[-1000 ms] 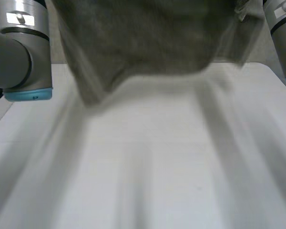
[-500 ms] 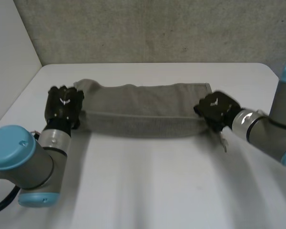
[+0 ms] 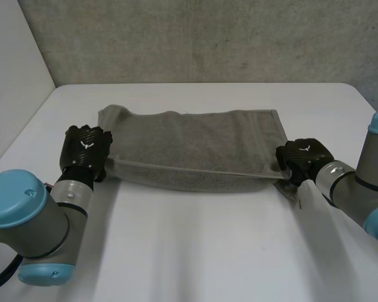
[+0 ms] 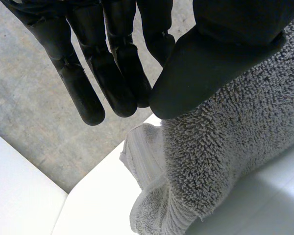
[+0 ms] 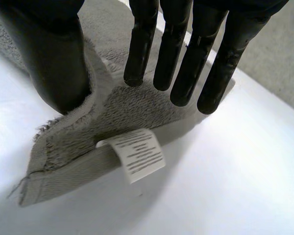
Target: Fold the towel.
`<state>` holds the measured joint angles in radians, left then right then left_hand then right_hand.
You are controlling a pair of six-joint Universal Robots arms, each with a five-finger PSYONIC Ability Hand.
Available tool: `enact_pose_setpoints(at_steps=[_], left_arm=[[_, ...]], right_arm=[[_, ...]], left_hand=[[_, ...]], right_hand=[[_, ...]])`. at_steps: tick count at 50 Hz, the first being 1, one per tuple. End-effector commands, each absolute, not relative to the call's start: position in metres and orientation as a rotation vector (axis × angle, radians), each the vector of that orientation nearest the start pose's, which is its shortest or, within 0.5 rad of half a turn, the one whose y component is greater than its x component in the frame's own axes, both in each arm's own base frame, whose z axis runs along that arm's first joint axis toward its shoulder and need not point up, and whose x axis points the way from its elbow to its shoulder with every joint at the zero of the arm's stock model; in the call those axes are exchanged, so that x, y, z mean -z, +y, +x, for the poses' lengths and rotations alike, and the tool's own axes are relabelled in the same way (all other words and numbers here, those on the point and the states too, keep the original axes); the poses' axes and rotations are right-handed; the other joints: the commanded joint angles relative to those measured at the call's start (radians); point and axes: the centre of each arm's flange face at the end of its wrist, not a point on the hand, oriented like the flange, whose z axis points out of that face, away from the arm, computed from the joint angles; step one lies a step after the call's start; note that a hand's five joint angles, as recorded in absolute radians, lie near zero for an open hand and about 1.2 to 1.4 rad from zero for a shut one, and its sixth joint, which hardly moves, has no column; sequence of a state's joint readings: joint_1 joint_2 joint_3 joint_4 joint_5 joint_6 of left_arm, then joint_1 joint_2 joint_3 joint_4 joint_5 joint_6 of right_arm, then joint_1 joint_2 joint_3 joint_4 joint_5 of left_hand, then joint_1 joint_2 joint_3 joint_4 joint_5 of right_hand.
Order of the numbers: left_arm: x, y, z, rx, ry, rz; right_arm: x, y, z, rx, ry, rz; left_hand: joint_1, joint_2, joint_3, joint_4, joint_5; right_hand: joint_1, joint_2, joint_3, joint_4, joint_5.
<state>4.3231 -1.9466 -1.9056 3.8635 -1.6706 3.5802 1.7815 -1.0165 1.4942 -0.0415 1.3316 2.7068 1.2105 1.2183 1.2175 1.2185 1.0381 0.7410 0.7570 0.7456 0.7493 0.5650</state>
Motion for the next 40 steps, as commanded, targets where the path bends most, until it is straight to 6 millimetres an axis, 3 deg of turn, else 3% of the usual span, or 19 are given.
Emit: enact_pose_setpoints(at_steps=[1,9,11,13,17,19,20,22,23,25,26,28,33,40], left_arm=[[-0.155,-0.272,-0.243,2.157,1.997,0.758],[-0.156,-0.272,-0.242,2.158,1.993,0.756],[-0.156,-0.272,-0.242,2.159,1.994,0.755],[-0.156,-0.270,-0.241,2.150,2.000,0.760],[-0.160,-0.267,-0.240,2.155,1.996,0.758],[-0.162,-0.265,-0.239,2.155,1.997,0.755],[-0.163,-0.262,-0.239,2.148,2.004,0.760],[-0.163,-0.258,-0.238,2.137,2.015,0.769],[-0.161,-0.252,-0.238,2.118,2.036,0.785],[-0.159,-0.246,-0.237,2.090,2.062,0.804],[-0.155,-0.239,-0.236,2.050,2.097,0.829],[-0.150,-0.232,-0.236,2.002,2.136,0.861],[-0.136,-0.208,-0.239,1.846,2.252,0.980],[-0.136,-0.209,-0.238,1.837,2.261,0.982]], right_arm=[[-0.142,-0.321,0.220,1.564,2.410,-0.861],[-0.141,-0.320,0.223,1.486,2.362,-0.714],[-0.141,-0.322,0.221,1.471,2.357,-0.669],[-0.143,-0.325,0.217,1.492,2.368,-0.659],[-0.159,-0.333,0.209,1.590,2.347,-0.674],[-0.192,-0.335,0.202,1.747,2.297,-0.763],[-0.192,-0.335,0.202,1.748,2.297,-0.764],[-0.209,-0.327,0.200,1.850,2.282,-0.984],[-0.209,-0.327,0.200,1.851,2.282,-0.986],[-0.200,-0.305,0.197,1.767,2.330,-1.334],[-0.200,-0.305,0.197,1.766,2.330,-1.336],[-0.185,-0.282,0.192,1.616,2.347,-1.669],[-0.171,-0.272,0.185,1.545,2.427,-1.749],[-0.164,-0.289,0.181,1.709,2.439,-1.680]], left_hand=[[0.186,0.178,0.179,0.178,0.184],[0.186,0.178,0.179,0.178,0.184],[0.186,0.178,0.179,0.178,0.184],[0.186,0.178,0.179,0.178,0.184],[0.186,0.178,0.179,0.178,0.184],[0.186,0.178,0.179,0.178,0.184],[0.186,0.178,0.179,0.178,0.184],[0.186,0.178,0.179,0.178,0.184],[0.186,0.178,0.179,0.178,0.184],[0.186,0.178,0.179,0.178,0.184],[0.186,0.178,0.179,0.178,0.184],[0.186,0.178,0.179,0.178,0.184],[0.186,0.178,0.179,0.178,0.184],[0.186,0.178,0.179,0.178,0.184]], right_hand=[[0.022,0.006,0.018,0.014,0.024],[0.104,0.088,0.100,0.096,0.106],[0.542,0.526,0.537,0.534,0.544],[0.654,0.638,0.650,0.646,0.656],[0.655,0.639,0.651,0.647,0.657],[0.655,0.639,0.651,0.647,0.657],[0.655,0.639,0.651,0.647,0.657],[0.655,0.639,0.651,0.647,0.657],[0.655,0.639,0.651,0.647,0.657],[0.655,0.639,0.651,0.647,0.657],[0.655,0.639,0.651,0.647,0.657],[0.655,0.639,0.651,0.647,0.657],[0.655,0.639,0.651,0.647,0.657],[0.655,0.639,0.651,0.647,0.657]])
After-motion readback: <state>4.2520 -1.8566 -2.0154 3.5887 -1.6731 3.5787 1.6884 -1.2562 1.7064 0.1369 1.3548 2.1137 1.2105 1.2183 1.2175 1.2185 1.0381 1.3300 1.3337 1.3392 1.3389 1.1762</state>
